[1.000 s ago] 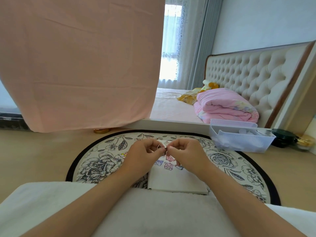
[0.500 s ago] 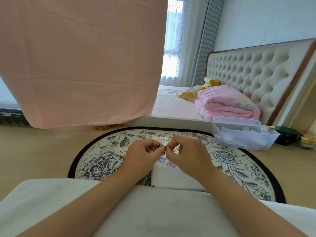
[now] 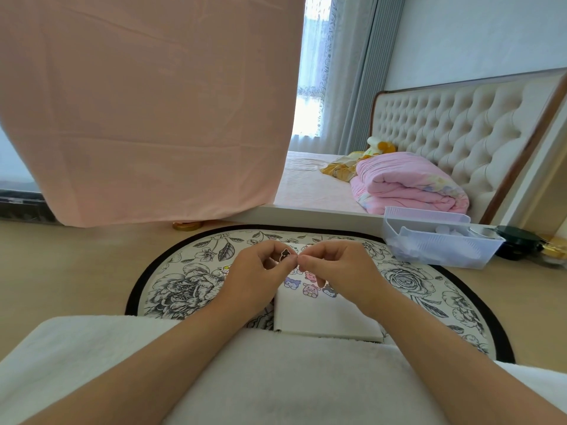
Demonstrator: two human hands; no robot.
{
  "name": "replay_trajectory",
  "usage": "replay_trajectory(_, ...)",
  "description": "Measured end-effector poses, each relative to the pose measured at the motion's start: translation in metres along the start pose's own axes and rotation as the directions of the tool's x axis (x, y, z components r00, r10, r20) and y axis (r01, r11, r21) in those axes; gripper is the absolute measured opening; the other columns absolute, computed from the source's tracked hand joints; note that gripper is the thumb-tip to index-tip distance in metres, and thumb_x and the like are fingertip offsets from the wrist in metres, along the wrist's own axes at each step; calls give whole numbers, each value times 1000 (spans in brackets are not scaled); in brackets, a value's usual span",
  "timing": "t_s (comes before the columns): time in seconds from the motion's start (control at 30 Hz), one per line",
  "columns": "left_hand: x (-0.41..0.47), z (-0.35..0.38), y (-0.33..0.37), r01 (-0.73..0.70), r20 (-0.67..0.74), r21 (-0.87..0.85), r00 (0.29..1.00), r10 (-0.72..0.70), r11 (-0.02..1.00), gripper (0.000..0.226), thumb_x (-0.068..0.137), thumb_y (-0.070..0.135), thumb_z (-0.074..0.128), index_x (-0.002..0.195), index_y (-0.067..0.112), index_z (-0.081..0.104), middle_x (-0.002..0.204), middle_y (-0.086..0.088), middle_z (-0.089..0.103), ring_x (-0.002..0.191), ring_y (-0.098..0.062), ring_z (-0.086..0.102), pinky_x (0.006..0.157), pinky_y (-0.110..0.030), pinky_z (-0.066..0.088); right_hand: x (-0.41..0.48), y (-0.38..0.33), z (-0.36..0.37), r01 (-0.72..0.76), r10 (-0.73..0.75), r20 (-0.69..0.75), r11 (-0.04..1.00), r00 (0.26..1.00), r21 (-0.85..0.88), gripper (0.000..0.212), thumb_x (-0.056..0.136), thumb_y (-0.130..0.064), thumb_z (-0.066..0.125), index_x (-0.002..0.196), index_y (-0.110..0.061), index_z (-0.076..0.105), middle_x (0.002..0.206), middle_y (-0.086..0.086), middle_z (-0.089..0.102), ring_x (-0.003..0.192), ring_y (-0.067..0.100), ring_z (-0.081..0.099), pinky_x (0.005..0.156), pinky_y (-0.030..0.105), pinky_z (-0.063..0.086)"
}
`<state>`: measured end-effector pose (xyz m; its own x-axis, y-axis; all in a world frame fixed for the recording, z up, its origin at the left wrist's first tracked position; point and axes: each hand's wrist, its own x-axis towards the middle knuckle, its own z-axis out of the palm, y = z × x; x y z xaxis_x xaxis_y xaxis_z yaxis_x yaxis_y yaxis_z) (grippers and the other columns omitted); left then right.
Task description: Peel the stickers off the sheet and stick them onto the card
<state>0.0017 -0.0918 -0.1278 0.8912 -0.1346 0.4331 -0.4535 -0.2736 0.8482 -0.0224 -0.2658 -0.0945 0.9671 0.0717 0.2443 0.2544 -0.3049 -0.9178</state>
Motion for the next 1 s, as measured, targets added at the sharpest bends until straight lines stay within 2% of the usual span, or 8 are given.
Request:
replay_trajectory(0.1, 0, 0, 0, -9, 8, 4, 1000, 9, 1000, 6, 90, 22, 72, 84, 24, 73, 73, -2, 69, 62, -11, 56, 63, -34, 51, 0, 1, -1, -12, 12, 6, 1000, 1000, 16, 2, 82, -10, 81, 82, -9, 79, 66, 5, 69, 53, 14, 54, 50, 20, 44)
replay_trajectory(0.23, 0, -1, 0, -10, 11, -6, 1000, 10, 1000, 7, 89, 24, 73, 84, 28, 73, 73, -3, 69, 67, -24, 59, 64, -36, 51, 2, 1, -5, -89, 82, 78, 991, 994, 101, 11, 88, -21, 75, 87, -10, 79, 82, 10, 74, 55, 15, 54, 46, 22, 37)
replay_trajectory(0.37, -1, -3, 2, -22, 34, -2, 999, 22, 1000, 4, 89, 23, 72, 86, 25, 74, 73, -4, 68, 63, -10, 55, 62, -26, 48, 3, 3, -7, -152, 138, 113, 980, 984, 126, 13, 91, -22, 72, 89, -11, 79, 86, 7, 74, 56, 15, 53, 45, 23, 35)
replay_trajectory(0.57, -1, -2, 0, -30, 33, 19, 999, 29, 999, 3, 89, 24, 74, 86, 22, 74, 61, 18, 58, 58, -2, 49, 57, -13, 42, 3, 5, -8, -174, 159, 139, 979, 977, 104, 11, 86, -17, 77, 91, -7, 78, 76, 5, 72, 53, 14, 52, 46, 22, 33)
replay_trajectory(0.77, 0, -2, -3, 4, 48, 21, 999, -5, 1000, 8, 88, 29, 74, 83, 24, 73, 62, 15, 58, 59, -6, 52, 57, -14, 42, 3, 6, -4, -132, 125, 134, 990, 983, 45, 10, 92, -17, 71, 84, -13, 75, 75, 1, 70, 53, 14, 52, 46, 21, 31)
replay_trajectory(0.9, 0, -1, -2, 72, 47, 8, 996, -72, 997, 11, 88, 29, 74, 79, 22, 72, 71, -5, 67, 60, -8, 54, 57, -19, 43, 3, 6, 0, -123, 121, 118, 992, 986, 4, 10, 94, -15, 69, 86, -11, 73, 75, -1, 69, 54, 17, 54, 44, 20, 31)
replay_trajectory(1.0, 0, -2, -2, 89, 67, -7, 994, -88, 996, 12, 89, 28, 72, 78, 23, 72, 72, -7, 68, 62, -10, 56, 60, -26, 45, 4, 4, -6, -151, 146, 155, 988, 977, 16, 16, 95, -20, 68, 94, -5, 74, 79, -1, 70, 55, 15, 55, 44, 21, 31)
